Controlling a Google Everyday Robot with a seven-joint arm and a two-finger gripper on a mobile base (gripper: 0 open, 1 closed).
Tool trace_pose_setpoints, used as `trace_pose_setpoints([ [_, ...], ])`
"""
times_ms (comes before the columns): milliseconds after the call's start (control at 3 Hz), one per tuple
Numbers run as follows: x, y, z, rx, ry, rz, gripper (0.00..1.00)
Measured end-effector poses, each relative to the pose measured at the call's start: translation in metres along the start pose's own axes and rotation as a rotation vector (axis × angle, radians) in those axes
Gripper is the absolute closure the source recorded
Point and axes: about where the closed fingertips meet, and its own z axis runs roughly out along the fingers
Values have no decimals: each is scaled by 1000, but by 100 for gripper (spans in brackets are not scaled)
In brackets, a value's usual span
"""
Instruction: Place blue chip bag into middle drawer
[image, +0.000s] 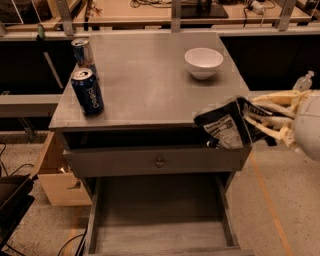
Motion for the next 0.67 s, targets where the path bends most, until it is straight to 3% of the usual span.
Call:
trace_pose_setpoints([
  [333,19,30,31,-47,22,28,100],
  [667,47,76,63,-109,38,77,100],
])
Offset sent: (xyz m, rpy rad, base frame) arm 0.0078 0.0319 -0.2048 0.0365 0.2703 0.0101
